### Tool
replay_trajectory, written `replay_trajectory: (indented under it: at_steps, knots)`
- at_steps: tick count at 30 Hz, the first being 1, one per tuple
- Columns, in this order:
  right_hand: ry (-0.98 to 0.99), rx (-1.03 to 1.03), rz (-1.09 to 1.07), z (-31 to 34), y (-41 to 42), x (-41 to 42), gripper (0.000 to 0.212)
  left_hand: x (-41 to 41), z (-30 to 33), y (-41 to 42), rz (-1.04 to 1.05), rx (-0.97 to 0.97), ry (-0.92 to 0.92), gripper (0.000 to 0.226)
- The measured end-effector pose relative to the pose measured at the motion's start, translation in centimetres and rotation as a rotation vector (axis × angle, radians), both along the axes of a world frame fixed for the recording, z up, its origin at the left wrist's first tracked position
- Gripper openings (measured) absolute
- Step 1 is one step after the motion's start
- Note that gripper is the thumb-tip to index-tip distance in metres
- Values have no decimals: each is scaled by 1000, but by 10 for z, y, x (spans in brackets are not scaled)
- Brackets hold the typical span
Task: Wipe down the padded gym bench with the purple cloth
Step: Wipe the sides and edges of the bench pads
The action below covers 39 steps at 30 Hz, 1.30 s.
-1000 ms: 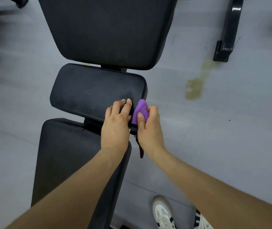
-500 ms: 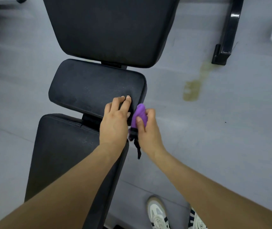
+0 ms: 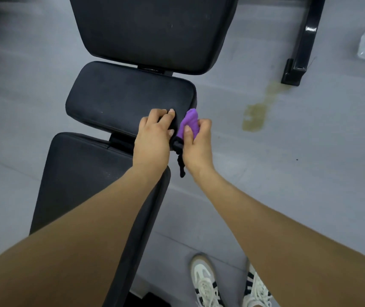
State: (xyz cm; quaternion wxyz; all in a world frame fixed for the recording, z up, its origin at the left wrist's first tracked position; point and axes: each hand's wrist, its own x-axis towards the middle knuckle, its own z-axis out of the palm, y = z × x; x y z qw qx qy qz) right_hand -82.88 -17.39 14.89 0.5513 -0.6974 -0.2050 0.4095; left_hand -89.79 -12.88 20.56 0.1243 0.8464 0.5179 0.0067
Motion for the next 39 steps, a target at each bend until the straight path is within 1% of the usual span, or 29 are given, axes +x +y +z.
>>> replay_trajectory:
  at_steps: [4,8,10,13,18,24,26,28,30,32,34,36,39]
  knots:
    - [-21,-3,106,1,-18,-12,7,-9,7,-16,51,-100,-136,49]
    - [-65,-102,325,-1,-40,-27,9,-37,14,-55,200,-89,-139,46]
    - [-108,-151,395,-2,-54,-34,10,-55,16,-76,253,-73,-124,43]
    - [-133,-206,434,2,-77,-40,12,-81,24,-107,328,-77,-102,41]
    - [-157,-271,493,13,-127,-42,7,-120,43,-156,431,-116,-82,43]
    - [-246,-215,452,26,-187,-59,16,-157,52,-223,464,-93,-141,44]
    - [-263,-225,479,31,-210,-71,22,-172,50,-251,482,-108,-155,45]
    - [-280,-208,502,35,-226,-84,22,-190,48,-274,496,-103,-172,45]
    - [-308,-185,519,38,-234,-95,20,-204,47,-287,515,-88,-179,45]
    - [-306,-166,535,38,-234,-104,13,-215,42,-293,543,-73,-191,45]
    - [-290,-161,545,33,-227,-111,11,-222,32,-297,579,-65,-204,45]
    - [-316,-158,572,26,-220,-113,10,-225,17,-299,609,-47,-215,46]
    - [-431,-154,610,8,-212,-108,20,-223,-8,-298,649,10,-230,46]
